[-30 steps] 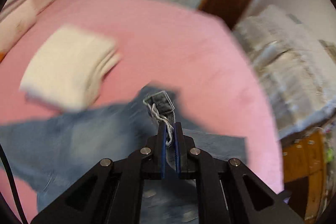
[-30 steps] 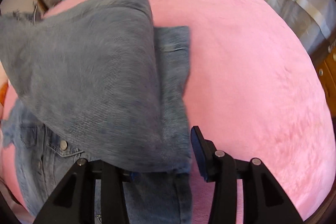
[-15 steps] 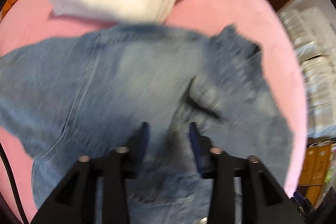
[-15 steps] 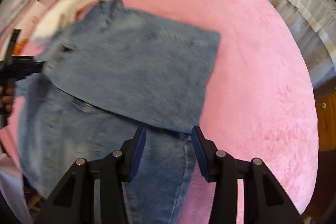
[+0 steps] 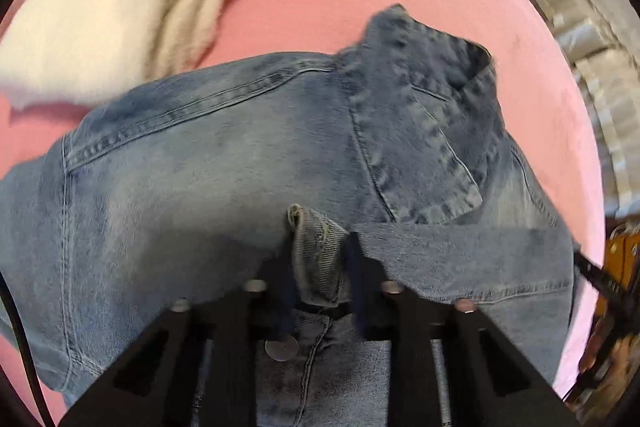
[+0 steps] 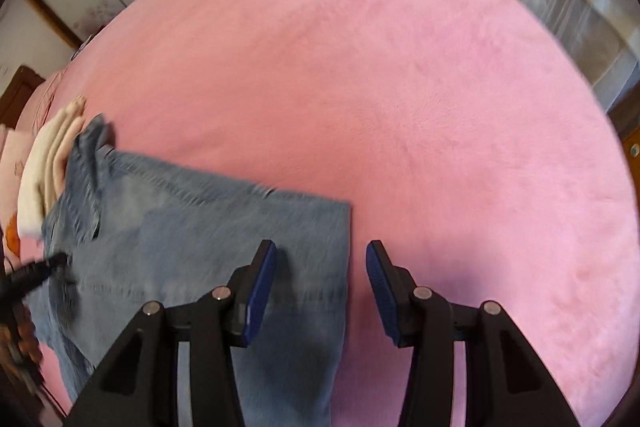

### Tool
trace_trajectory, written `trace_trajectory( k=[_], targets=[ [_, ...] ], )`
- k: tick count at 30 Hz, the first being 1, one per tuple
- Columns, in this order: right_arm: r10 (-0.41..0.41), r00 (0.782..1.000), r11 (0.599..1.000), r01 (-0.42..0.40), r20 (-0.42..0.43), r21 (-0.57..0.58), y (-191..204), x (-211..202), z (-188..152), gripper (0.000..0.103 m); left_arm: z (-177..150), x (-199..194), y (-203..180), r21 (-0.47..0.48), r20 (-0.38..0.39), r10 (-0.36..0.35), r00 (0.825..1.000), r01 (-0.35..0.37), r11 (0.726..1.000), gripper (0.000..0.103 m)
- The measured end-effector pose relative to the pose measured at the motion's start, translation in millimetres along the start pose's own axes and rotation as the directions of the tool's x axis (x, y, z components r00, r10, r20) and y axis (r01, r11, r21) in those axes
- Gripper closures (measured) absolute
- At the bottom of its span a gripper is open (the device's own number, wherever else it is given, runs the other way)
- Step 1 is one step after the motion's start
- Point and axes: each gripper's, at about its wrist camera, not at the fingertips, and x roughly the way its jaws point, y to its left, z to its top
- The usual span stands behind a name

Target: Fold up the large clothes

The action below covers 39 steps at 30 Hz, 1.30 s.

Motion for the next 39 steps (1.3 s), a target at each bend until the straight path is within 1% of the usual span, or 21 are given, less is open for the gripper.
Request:
trace_trajectory(
  k=[2,3,5,6,9,11,14,16,18,19,20,21,23,25,27,29,32,34,36,37,39],
  targets=[
    [0.057,0.998,0.998,-0.057,-0.013,-0.014,-0.1,6.4,0.7,0.09,-0.9,-5.8,-8.5,0.029,0.036,0.037,0.999,-0.038,0.999,0.091],
    [0.032,0.999,0.999,-0.032,-0.001,-0.044,2.6,3.5,1.3,0.099,-0.9,-8.1,-12.5,0.035,0.055,0.05,0.997,-0.052,0.998,0.092],
    [-0.006,0.998,0.996,0.012,0.068,-0.093,6.6,-14.6,-2.0,0.1,-4.1,-16.6,-17.6,0.056,0.128,0.067,0.989,-0.075,0.996,0.092],
    [-0.019,0.994,0.993,0.031,0.104,-0.117,8.2,-21.5,-6.1,0.1,-6.4,-13.2,-18.9,0.068,0.141,0.095,0.985,-0.106,0.992,0.092],
    [-0.095,0.991,0.983,0.108,0.091,-0.147,12.3,-6.6,-15.8,0.1,-8.0,10.4,-18.1,0.083,0.112,0.161,0.981,-0.17,0.982,0.091],
    [-0.116,0.99,0.984,0.126,0.082,-0.127,9.8,0.5,-14.4,0.097,-7.1,12.0,-22.6,0.094,0.11,0.195,0.975,-0.206,0.974,0.09],
    [-0.139,0.986,0.985,0.147,0.095,-0.087,14.0,-15.8,-12.2,0.093,-5.6,-7.8,-32.7,0.1,0.119,0.226,0.967,-0.238,0.966,0.085],
    [-0.158,0.977,0.978,0.175,0.141,-0.115,23.7,-38.0,-20.1,0.093,-11.6,-33.7,-41.9,0.112,0.169,0.23,0.958,-0.251,0.962,0.08],
    [-0.125,0.977,0.97,0.157,0.173,-0.186,45.5,-57.1,-35.0,0.093,-26.3,-63.6,-57.3,0.118,0.242,0.201,0.949,-0.235,0.965,0.065],
    [-0.094,0.981,0.968,0.13,0.17,-0.216,56.6,-62.7,-43.4,0.093,-31.6,-69.3,-62.3,0.116,0.252,0.186,0.95,-0.221,0.968,0.059],
    [-0.036,0.988,0.966,0.073,0.152,-0.249,72.4,-67.4,-56.8,0.093,-42.5,-75.4,-67.9,0.112,0.256,0.159,0.954,-0.192,0.975,0.048],
    [0.004,0.991,0.965,0.032,0.136,-0.262,83.8,-67.6,-66.6,0.093,-53.6,-74.5,-74.7,0.107,0.25,0.143,0.958,-0.174,0.979,0.045],
    [0.087,0.993,0.955,-0.061,0.076,-0.291,112.5,-60.7,-92.7,0.093,-72.3,-58.1,-88.7,0.116,0.218,0.153,0.964,-0.182,0.976,0.045],
    [0.1,0.995,0.944,-0.088,0.022,-0.317,127.9,-49.8,-113.2,0.093,-89.1,-33.1,-94.9,0.124,0.155,0.2,0.967,-0.22,0.968,0.045],
    [0.068,0.997,0.936,-0.072,-0.022,-0.345,136.1,-34.2,-134.2,0.093,-103.9,-7.4,-94.5,0.116,0.112,0.249,0.962,-0.262,0.958,0.045],
    [-0.018,1.0,0.934,0.012,-0.013,-0.357,123.5,-24.7,-147.2,0.093,-115.5,5.1,-81.6,0.1,0.079,0.295,0.952,-0.302,0.948,0.045],
    [-0.13,0.99,0.944,0.138,0.046,-0.301,69.8,-28.3,-153.2,0.1,-119.2,2.0,-62.5,0.047,0.089,0.225,0.97,-0.23,0.972,0.045],
    [-0.184,0.981,0.948,0.193,0.059,-0.253,32.9,-33.3,-150.7,0.103,-117.9,1.9,-60.5,0.054,0.087,0.218,0.972,-0.223,0.973,0.045],
    [-0.21,0.976,0.95,0.217,0.055,-0.226,12.5,-37.8,-147.5,0.103,-117.9,2.1,-62.2,0.065,0.089,0.229,0.969,-0.235,0.97,0.045],
    [-0.214,0.976,0.953,0.218,0.041,-0.212,4.6,-38.5,-144.7,0.1,-117.0,2.8,-63.4,0.067,0.091,0.237,0.967,-0.243,0.968,0.045],
    [-0.201,0.979,0.962,0.202,0.02,-0.183,-0.1,-41.3,-142.5,0.099,-116.4,0.3,-65.3,0.059,0.088,0.242,0.966,-0.248,0.967,0.045]
  ],
)
